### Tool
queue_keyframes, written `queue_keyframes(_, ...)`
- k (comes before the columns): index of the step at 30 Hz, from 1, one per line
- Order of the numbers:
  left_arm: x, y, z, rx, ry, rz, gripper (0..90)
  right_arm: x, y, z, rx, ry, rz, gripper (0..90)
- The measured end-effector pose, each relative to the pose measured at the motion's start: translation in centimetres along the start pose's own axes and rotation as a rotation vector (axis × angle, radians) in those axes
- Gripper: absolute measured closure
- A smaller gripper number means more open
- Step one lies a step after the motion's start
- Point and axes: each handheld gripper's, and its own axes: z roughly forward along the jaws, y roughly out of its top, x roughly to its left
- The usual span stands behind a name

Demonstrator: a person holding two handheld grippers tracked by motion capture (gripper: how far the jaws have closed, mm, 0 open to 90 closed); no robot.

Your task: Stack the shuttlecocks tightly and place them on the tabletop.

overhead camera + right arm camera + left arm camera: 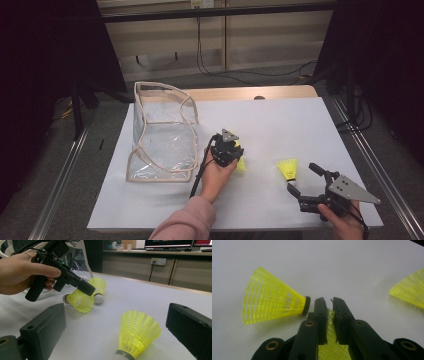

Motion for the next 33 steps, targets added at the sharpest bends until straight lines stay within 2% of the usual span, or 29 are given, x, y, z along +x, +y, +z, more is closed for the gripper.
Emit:
queue_keyframes(1, 0.01, 0.04, -0.05, 0.01, 0.004, 0.004, 81.6, 0.0, 0.0, 0.0, 0.0, 0.001, 0.0, 2.6)
queue_keyframes(2, -0.02, 0.03, -0.02, 0.008, 0.002, -0.009, 81.3, 0.01, 0.0, 0.0, 0.0, 0.001, 0.0, 2.6)
queue_keyframes(5, 0.16, -0.03, 0.03, 0.007, 0.007, 0.012, 80.6, 0.03, 0.02, 0.0, 0.0, -0.001, 0.001, 2.7)
queue_keyframes(7, 0.02, -0.09, 0.13, -0.014, 0.003, -0.019, 80.0, 0.03, 0.01, 0.0, 0.001, -0.001, 0.001, 2.7)
queue_keyframes(8, 0.19, -0.06, 0.02, 0.008, 0.008, 0.011, 79.9, 0.04, 0.01, 0.01, 0.0, -0.001, 0.001, 2.7)
queue_keyframes(9, 0.06, -0.09, 0.12, -0.009, 0.003, -0.015, 79.2, 0.05, 0.01, 0.02, -0.001, -0.001, 0.003, 2.7)
queue_keyframes(10, 0.2, -0.05, 0.02, 0.008, 0.002, 0.01, 78.9, 0.04, 0.01, 0.02, 0.0, -0.001, 0.0, 2.7)
queue_keyframes(15, -0.01, -0.09, 0.18, 0.001, 0.001, 0.003, 76.7, 0.04, 0.01, 0.02, 0.001, -0.001, 0.001, 2.7)
queue_keyframes(19, 0.06, 0.03, -0.03, 0.028, -0.001, 0.023, 73.3, 0.07, 0.02, 0.03, -0.002, 0.001, 0.002, 2.7)
queue_keyframes(23, 0.02, 0.01, -0.03, 0.003, -0.007, 0.001, 71.3, 0.07, 0.02, 0.05, -0.002, 0.002, 0.0, 2.7)
queue_keyframes(24, -0.2, -0.04, 0.18, -0.035, -0.004, -0.033, 70.6, 0.08, 0.01, 0.05, -0.001, 0.002, 0.001, 2.7)
queue_keyframes(25, 0.03, 0.05, -0.04, -0.005, -0.009, -0.004, 70.4, 0.09, 0.02, 0.04, 0.001, 0.0, 0.004, 2.7)
queue_keyframes(26, -0.05, 0.05, -0.03, -0.021, -0.009, -0.02, 70.2, 0.1, 0.02, 0.04, 0.001, 0.0, 0.003, 2.7)
queue_keyframes(27, 0.11, 0.1, -0.15, -0.009, -0.014, 0.002, 69.7, 0.1, 0.02, 0.04, 0.001, 0.001, 0.002, 2.7)
queue_keyframes(29, 0.05, 0.11, -0.16, -0.031, -0.013, -0.015, 67.7, 0.1, 0.02, 0.04, 0.001, 0.0, 0.004, 2.7)
queue_keyframes(32, 0.19, 0.21, -0.43, -0.012, -0.019, -0.006, 66.6, 0.09, 0.01, 0.05, 0.001, -0.001, 0.003, 2.7)
queue_keyframes(33, 0.07, 0.2, -0.38, -0.024, -0.018, -0.023, 66.3, 0.1, 0.01, 0.04, 0.001, -0.001, 0.004, 2.7)
